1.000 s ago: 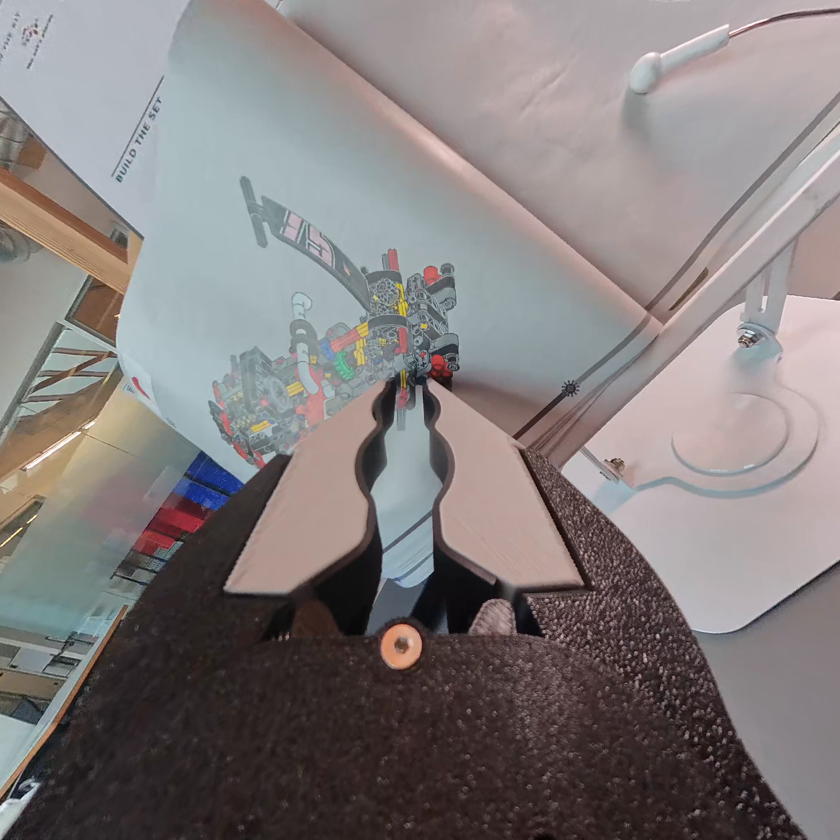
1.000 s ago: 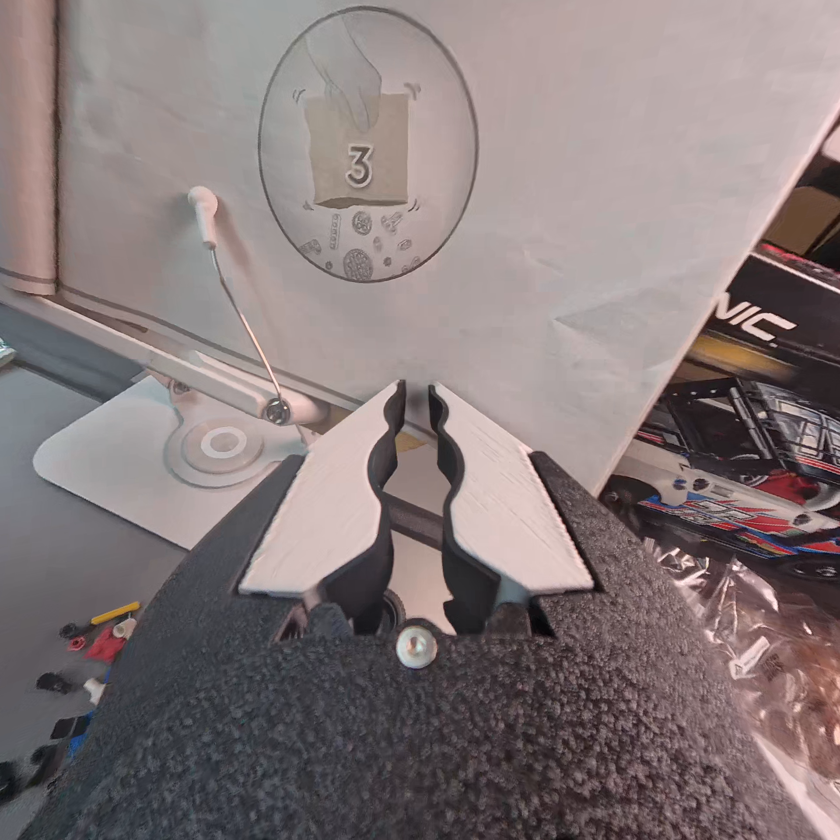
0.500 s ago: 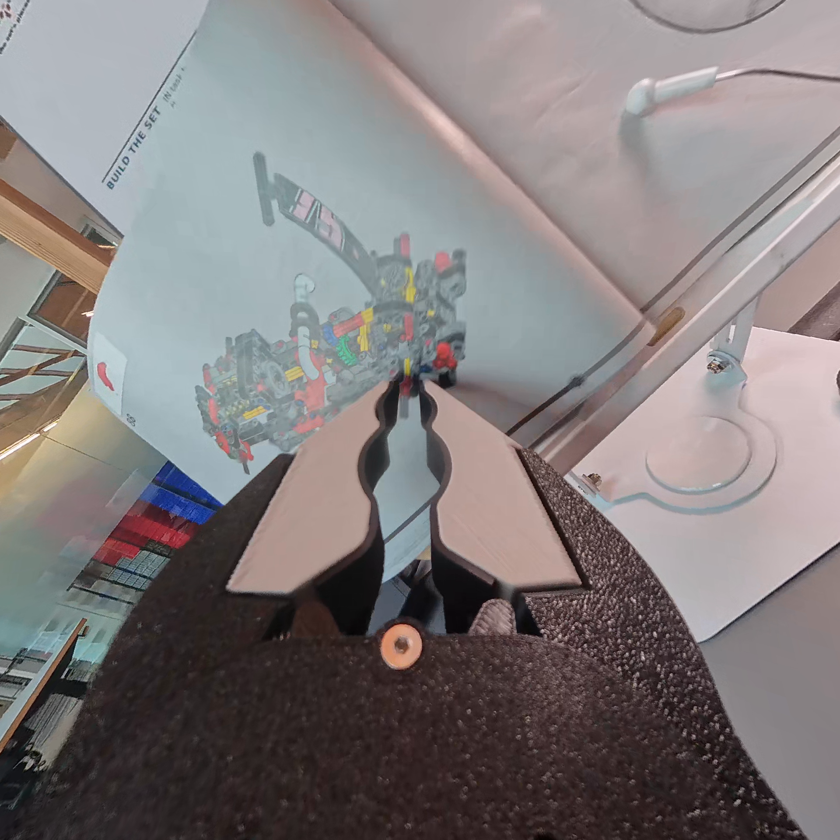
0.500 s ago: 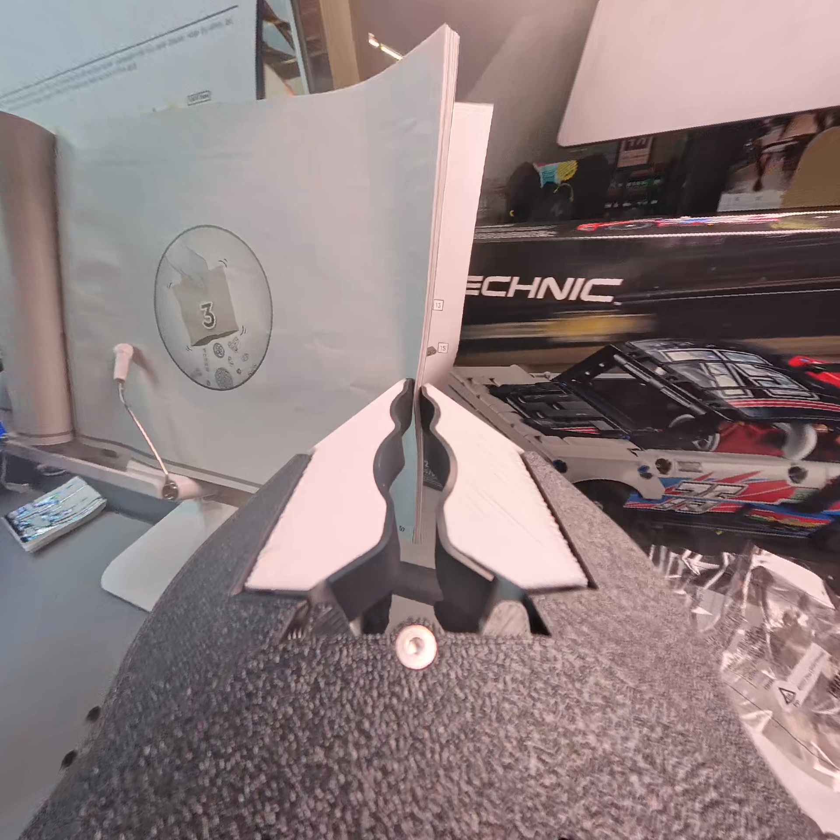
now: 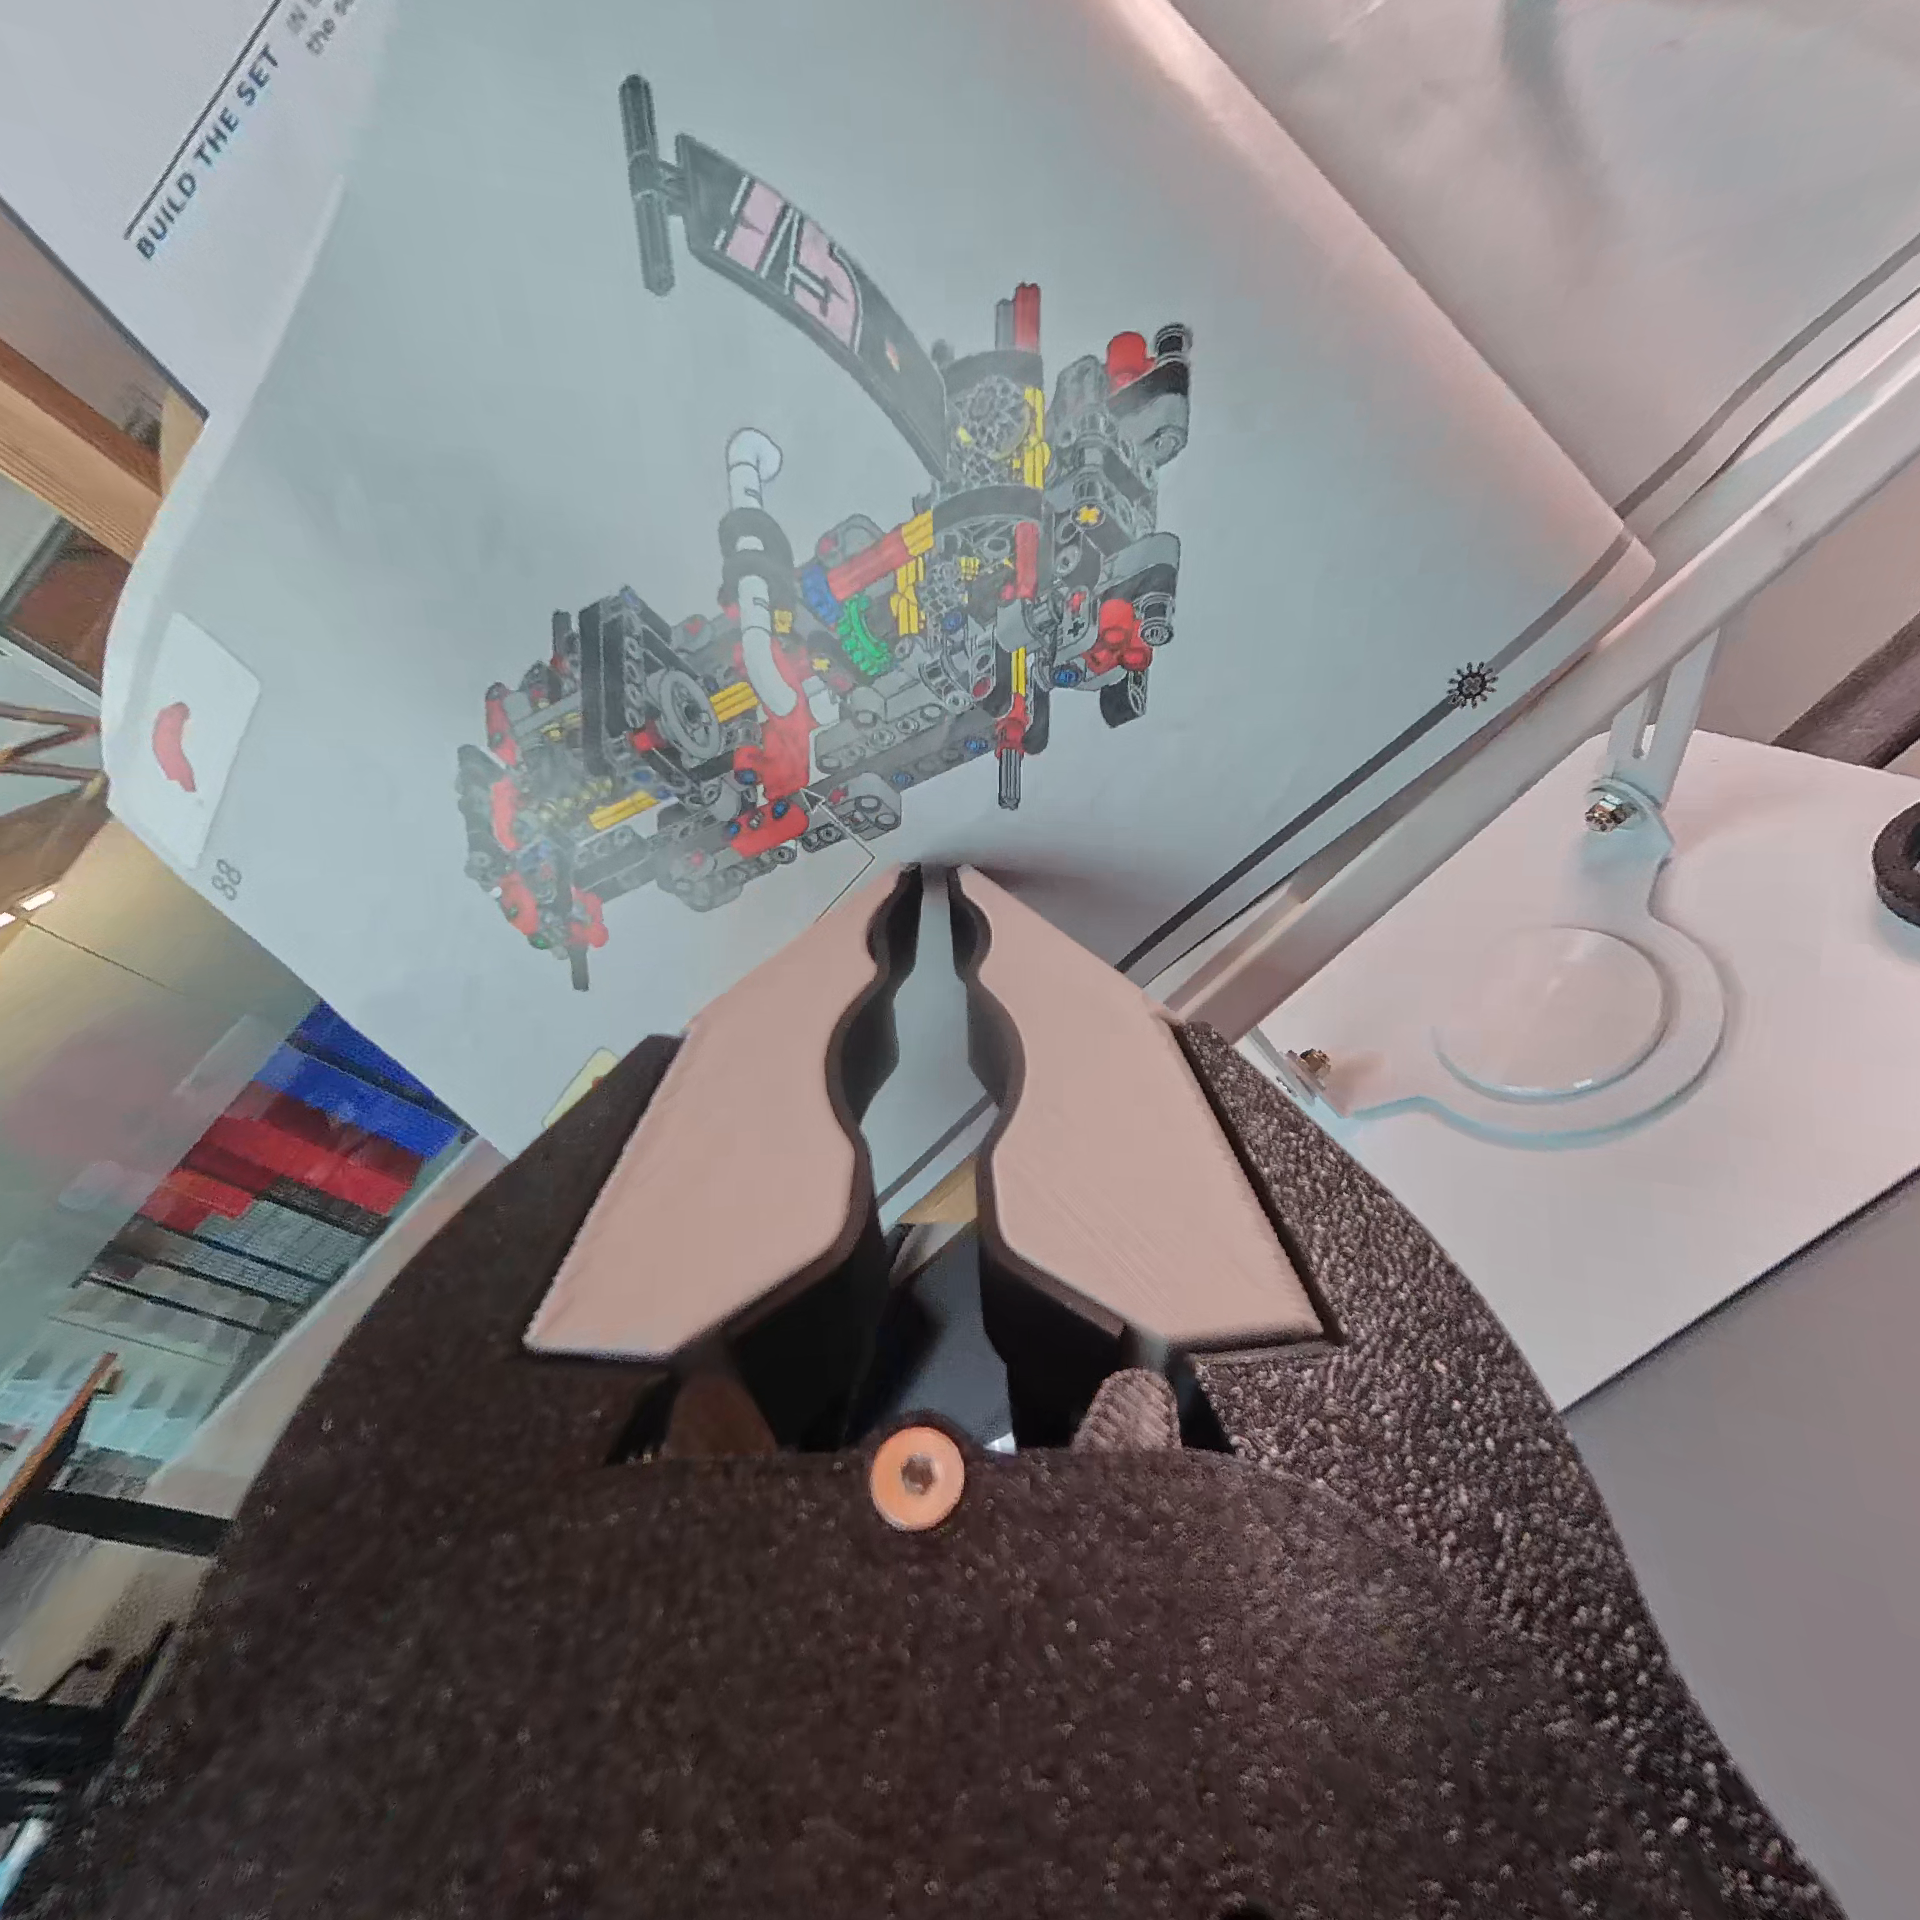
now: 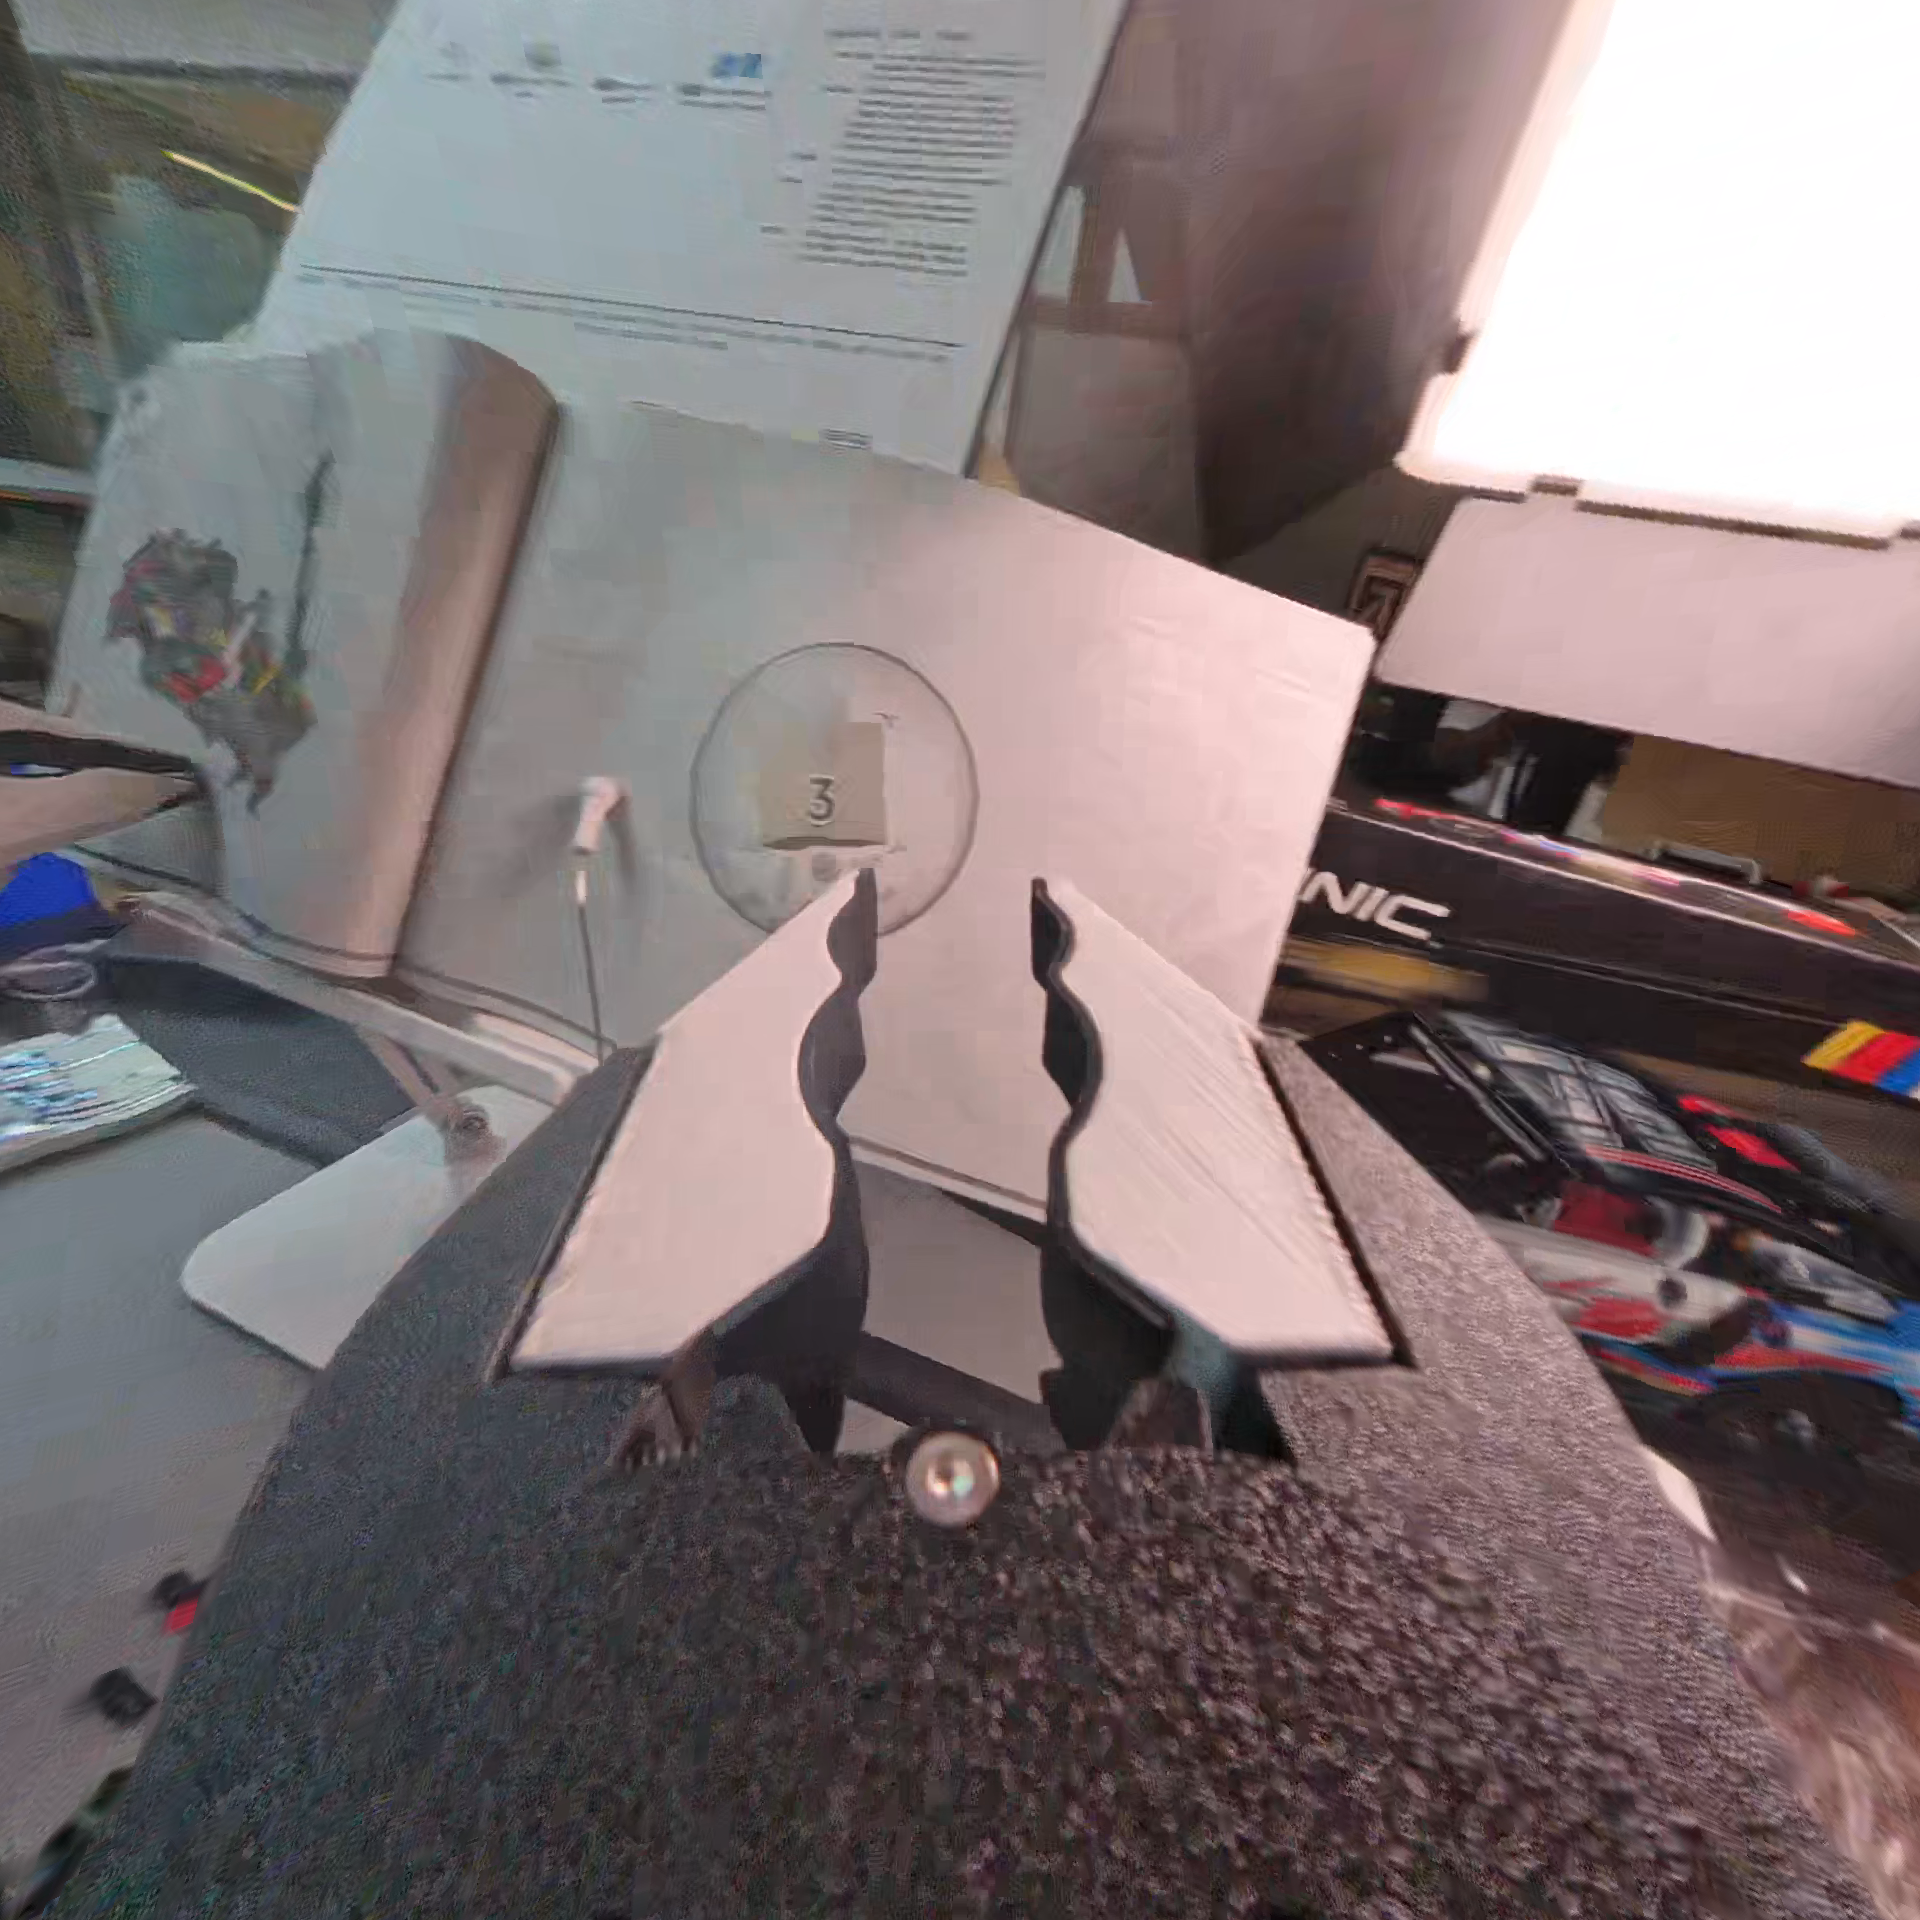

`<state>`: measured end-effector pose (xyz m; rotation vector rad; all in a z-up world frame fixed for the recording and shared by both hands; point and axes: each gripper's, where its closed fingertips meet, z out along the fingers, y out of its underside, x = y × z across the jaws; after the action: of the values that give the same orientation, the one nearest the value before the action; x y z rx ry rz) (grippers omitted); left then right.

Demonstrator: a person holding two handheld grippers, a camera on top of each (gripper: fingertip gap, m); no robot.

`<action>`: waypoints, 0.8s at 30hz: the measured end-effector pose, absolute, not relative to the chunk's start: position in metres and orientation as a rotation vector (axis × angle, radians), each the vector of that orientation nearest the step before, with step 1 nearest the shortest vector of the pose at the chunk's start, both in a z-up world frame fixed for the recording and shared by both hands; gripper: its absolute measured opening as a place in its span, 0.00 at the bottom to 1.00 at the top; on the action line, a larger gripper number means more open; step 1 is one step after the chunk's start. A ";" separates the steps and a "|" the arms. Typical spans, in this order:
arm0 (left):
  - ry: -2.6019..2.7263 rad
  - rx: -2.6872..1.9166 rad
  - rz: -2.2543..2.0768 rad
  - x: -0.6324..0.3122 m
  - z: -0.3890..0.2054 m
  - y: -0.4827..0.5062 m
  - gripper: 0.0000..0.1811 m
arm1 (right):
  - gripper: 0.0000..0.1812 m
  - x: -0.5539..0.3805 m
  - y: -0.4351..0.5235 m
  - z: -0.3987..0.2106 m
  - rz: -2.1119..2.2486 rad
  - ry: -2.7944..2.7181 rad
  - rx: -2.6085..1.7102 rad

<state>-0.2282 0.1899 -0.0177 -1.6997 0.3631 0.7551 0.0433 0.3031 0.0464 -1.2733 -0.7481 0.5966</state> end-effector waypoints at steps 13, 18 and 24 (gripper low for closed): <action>-0.018 -1.682 0.148 -0.209 -0.035 0.155 0.11 | 0.00 -0.158 0.216 -0.017 0.420 -1.283 -1.233; -0.475 -1.528 -0.504 -0.199 -0.063 0.133 0.21 | 0.00 -0.161 0.210 -0.031 0.374 -1.336 -1.216; -0.877 -1.228 -1.094 -0.217 -0.084 0.138 0.35 | 0.00 -0.161 0.210 -0.031 0.386 -1.326 -1.241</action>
<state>-0.2170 0.1376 -0.0843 -1.2280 -0.8765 -1.0936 -0.1608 0.2102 -0.0310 -1.2405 -1.3263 0.3858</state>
